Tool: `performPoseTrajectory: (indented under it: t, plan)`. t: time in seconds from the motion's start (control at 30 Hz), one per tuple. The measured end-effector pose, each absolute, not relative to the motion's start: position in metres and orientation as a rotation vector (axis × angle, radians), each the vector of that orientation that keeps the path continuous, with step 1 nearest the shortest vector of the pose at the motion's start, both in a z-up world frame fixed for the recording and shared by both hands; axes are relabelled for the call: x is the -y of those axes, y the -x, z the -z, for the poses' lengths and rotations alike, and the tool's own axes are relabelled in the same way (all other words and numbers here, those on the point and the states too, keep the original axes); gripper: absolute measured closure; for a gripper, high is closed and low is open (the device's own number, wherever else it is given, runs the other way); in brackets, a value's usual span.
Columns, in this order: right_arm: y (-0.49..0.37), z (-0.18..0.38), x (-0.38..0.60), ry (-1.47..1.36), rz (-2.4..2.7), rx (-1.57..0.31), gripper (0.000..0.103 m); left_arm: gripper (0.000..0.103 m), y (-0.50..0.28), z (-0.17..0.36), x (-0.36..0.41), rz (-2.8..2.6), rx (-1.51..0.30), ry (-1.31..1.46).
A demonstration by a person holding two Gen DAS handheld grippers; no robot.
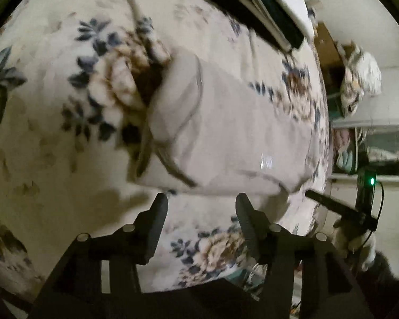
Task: Fold small clothes
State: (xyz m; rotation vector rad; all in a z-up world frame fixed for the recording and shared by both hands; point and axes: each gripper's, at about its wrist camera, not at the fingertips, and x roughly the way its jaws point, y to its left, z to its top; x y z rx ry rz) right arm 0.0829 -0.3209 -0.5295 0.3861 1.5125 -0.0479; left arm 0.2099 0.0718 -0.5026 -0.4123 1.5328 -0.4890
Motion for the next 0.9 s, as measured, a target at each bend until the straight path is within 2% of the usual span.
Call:
performPoseTrajectory:
  t: [0.17,0.3,0.33,0.37,0.4,0.43,0.47,0.53,0.7,0.9]
  plan:
    - [-0.079,0.532,0.363,-0.788,0.109,-1.411,0.046,0.052,-0.243,0.51,-0.084,0.362,-1.461,0.57]
    - [-0.083,0.552,0.373,-0.986,0.139,-1.359,0.041,0.053,-0.259,0.528,-0.07,0.292,-1.456,0.52]
    - [-0.085,0.557,0.373,-1.009,0.15,-1.353,0.041,0.055,-0.26,0.531,-0.065,0.281,-1.454,0.489]
    - [-0.084,0.562,0.373,-1.041,0.162,-1.341,0.041,0.064,-0.259,0.533,-0.063,0.285,-1.447,0.471]
    - [-0.084,0.565,0.372,-1.068,0.179,-1.329,0.043,0.078,-0.259,0.533,-0.058,0.287,-1.436,0.449]
    - [-0.083,0.567,0.371,-1.082,0.191,-1.32,0.063,0.097,-0.257,0.532,-0.055,0.287,-1.438,0.419]
    - [-0.082,0.567,0.371,-1.077,0.212,-1.322,0.086,0.097,-0.255,0.53,-0.054,0.29,-1.433,0.408]
    - [-0.08,0.562,0.368,-1.062,0.239,-1.299,0.096,0.097,-0.252,0.522,-0.059,0.29,-1.412,0.424]
    - [-0.074,0.545,0.371,-1.027,0.25,-1.305,0.099,0.097,-0.248,0.505,-0.07,0.298,-1.393,0.471]
    - [-0.073,0.572,0.373,-0.969,0.299,-1.46,0.096,0.093,-0.243,0.541,-0.078,0.279,-1.547,0.474]
